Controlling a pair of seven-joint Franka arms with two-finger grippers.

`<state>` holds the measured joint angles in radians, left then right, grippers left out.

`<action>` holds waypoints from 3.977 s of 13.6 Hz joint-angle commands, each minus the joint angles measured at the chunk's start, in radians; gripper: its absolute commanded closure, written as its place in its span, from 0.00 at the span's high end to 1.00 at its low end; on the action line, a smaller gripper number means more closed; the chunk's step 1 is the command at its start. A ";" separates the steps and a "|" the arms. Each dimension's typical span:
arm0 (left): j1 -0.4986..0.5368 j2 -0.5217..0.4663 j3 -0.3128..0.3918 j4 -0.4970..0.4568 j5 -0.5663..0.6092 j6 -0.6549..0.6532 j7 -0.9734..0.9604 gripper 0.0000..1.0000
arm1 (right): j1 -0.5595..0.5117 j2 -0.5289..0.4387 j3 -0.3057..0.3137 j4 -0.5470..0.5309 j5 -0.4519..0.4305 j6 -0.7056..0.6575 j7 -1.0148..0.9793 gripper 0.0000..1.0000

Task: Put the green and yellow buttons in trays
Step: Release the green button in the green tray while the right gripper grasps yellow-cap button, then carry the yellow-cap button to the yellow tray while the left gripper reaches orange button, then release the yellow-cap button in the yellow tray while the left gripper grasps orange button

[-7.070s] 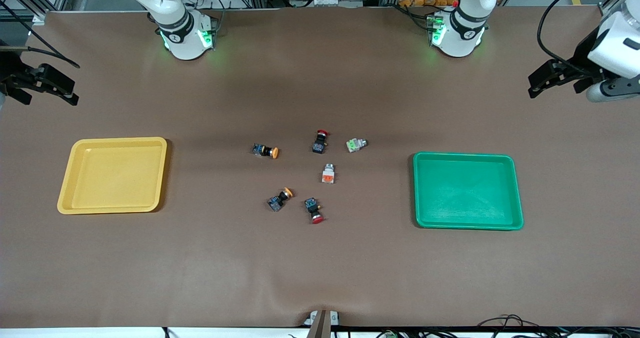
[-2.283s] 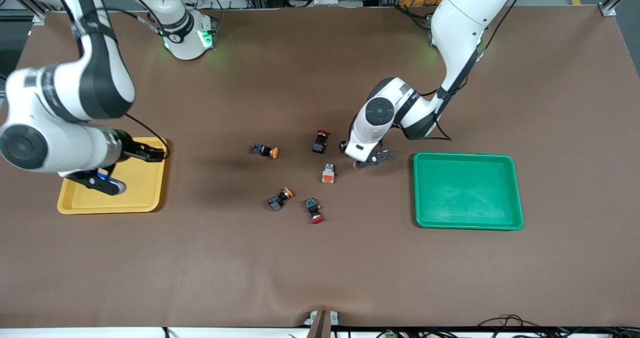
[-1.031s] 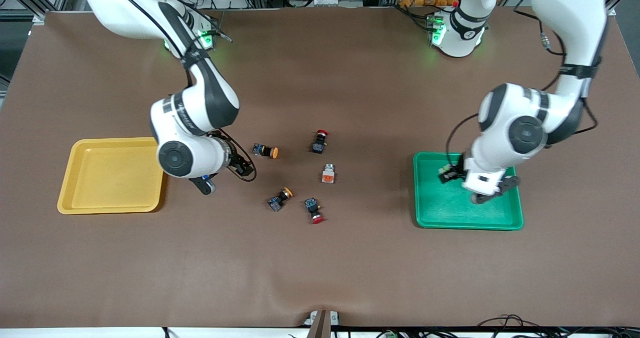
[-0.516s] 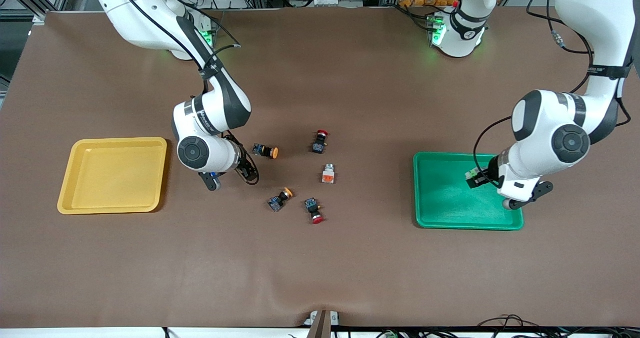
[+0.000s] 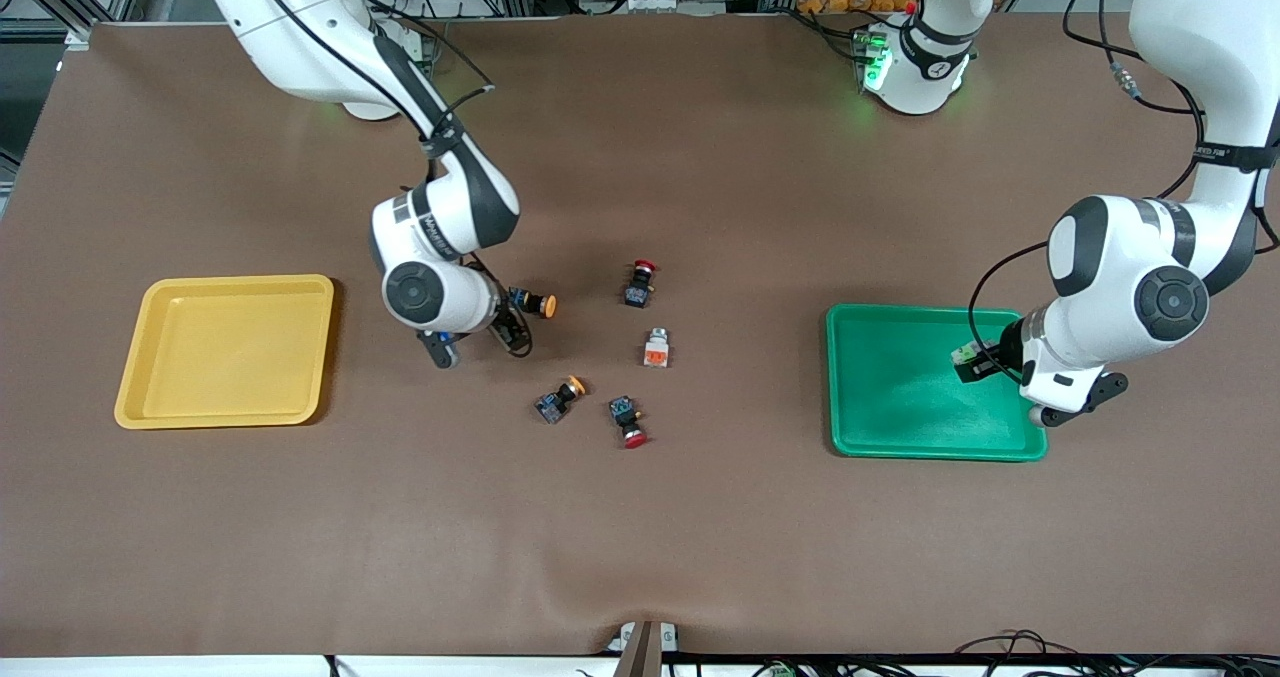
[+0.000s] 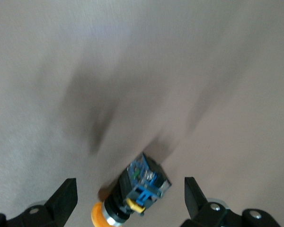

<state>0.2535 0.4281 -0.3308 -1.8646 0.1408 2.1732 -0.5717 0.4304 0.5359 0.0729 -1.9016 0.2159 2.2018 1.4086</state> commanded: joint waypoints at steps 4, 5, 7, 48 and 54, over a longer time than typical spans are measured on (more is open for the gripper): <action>0.001 0.025 -0.016 0.041 0.025 -0.006 -0.020 1.00 | 0.019 0.001 0.013 -0.048 0.010 0.070 0.047 0.72; -0.002 0.017 -0.022 0.041 0.019 -0.009 -0.023 1.00 | 0.022 0.001 0.013 -0.048 0.010 0.075 0.047 0.69; -0.011 0.011 -0.037 0.041 0.017 -0.009 -0.057 1.00 | 0.025 0.010 0.014 -0.048 0.010 0.078 0.047 0.69; -0.807 0.439 0.101 0.420 0.025 0.197 -1.524 1.00 | -0.449 0.180 -0.449 0.277 -0.038 -0.453 -2.546 0.00; -0.816 0.454 0.101 0.418 0.022 0.234 -1.541 1.00 | -0.453 0.202 -0.449 0.309 -0.036 -0.464 -2.491 1.00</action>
<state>-0.5431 0.8664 -0.2423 -1.4724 0.1466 2.3962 -2.0807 -0.0228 0.7245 -0.3815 -1.6247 0.1888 1.7644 -1.1475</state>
